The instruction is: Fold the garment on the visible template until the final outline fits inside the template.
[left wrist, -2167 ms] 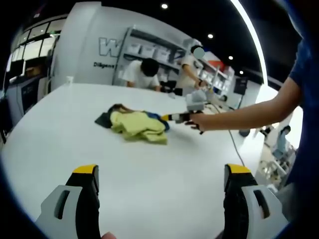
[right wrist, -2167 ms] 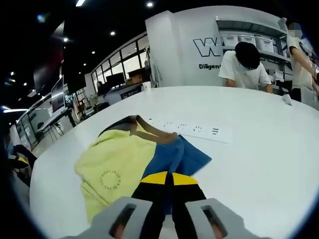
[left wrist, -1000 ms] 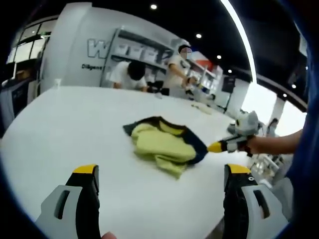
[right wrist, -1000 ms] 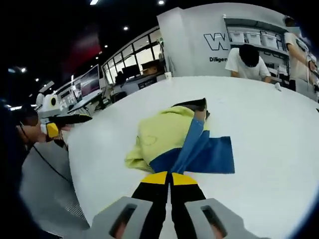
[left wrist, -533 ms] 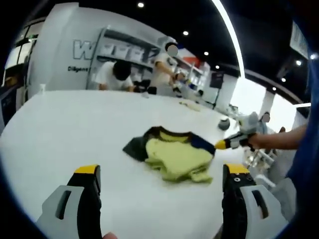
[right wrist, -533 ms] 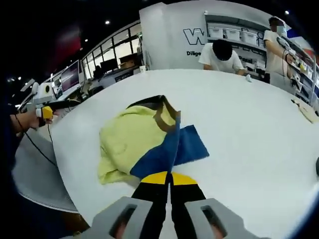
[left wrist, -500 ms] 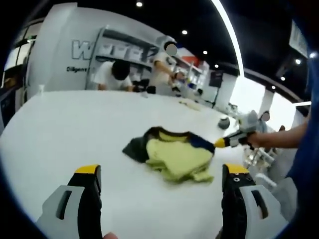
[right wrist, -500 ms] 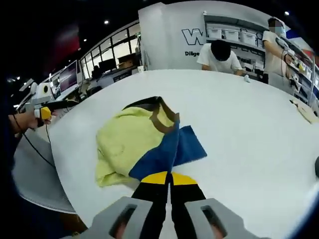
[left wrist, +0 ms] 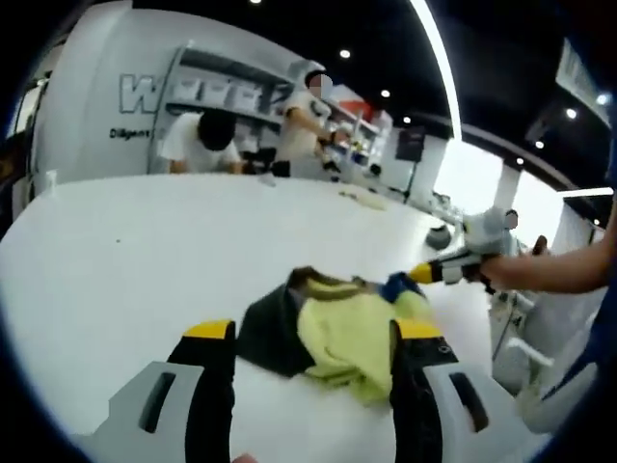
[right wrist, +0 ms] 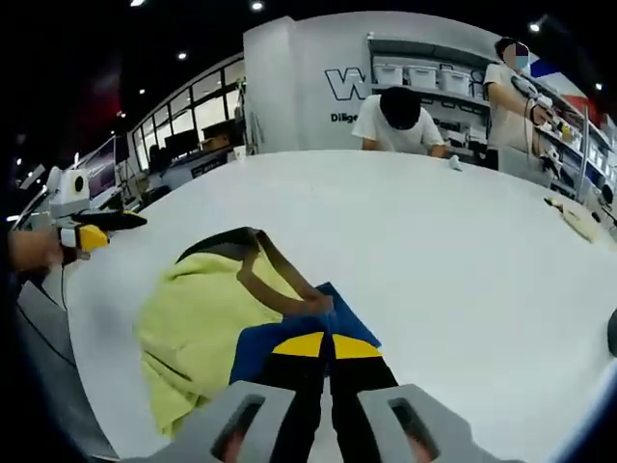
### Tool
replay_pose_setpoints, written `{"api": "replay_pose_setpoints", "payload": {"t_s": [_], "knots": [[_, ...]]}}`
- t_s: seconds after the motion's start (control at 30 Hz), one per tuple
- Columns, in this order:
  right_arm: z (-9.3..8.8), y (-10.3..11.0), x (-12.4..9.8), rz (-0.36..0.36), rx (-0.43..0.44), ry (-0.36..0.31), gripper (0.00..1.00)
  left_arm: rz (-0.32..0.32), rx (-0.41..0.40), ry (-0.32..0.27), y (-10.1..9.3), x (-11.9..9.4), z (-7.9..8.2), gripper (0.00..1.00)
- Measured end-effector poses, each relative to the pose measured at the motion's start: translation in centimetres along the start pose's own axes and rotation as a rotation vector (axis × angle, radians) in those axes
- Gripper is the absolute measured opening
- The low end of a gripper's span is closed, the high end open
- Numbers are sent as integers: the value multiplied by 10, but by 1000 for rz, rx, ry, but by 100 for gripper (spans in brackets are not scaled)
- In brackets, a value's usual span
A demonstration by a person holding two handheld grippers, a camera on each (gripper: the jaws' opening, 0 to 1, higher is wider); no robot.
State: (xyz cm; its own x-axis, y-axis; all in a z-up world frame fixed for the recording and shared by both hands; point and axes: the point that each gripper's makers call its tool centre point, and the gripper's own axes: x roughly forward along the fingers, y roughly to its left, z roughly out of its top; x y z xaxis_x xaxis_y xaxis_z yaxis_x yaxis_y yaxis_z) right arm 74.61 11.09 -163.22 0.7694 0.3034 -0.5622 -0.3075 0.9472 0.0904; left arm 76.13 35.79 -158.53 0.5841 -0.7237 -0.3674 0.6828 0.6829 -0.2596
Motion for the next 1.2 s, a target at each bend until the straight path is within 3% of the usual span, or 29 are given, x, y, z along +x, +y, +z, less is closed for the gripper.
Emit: {"api": "replay_pose_setpoints", "payload": {"t_s": [0.23, 0.43, 0.53, 0.63, 0.83, 1.03, 1.2], "knots": [[-4, -2, -13, -3, 34, -24, 0, 34, -32, 58, 21, 30, -22, 23], [-5, -2, -20, -10, 47, -35, 0, 44, -75, 89, 29, 40, -34, 21], [-7, -4, -20, -13, 57, -43, 0, 23, -51, 130, 27, 46, -44, 14], [-6, 1, -25, -17, 58, -45, 0, 6, -39, 146, 25, 53, -49, 16], [-6, -1, -27, -22, 64, -49, 0, 19, -23, 144, 22, 56, -46, 0], [-1, 0, -30, -22, 69, -55, 0, 41, 7, 174, 29, 53, -56, 0], [2, 5, -32, -20, 70, -70, 0, 50, 46, 137, 25, 42, -42, 0]]}}
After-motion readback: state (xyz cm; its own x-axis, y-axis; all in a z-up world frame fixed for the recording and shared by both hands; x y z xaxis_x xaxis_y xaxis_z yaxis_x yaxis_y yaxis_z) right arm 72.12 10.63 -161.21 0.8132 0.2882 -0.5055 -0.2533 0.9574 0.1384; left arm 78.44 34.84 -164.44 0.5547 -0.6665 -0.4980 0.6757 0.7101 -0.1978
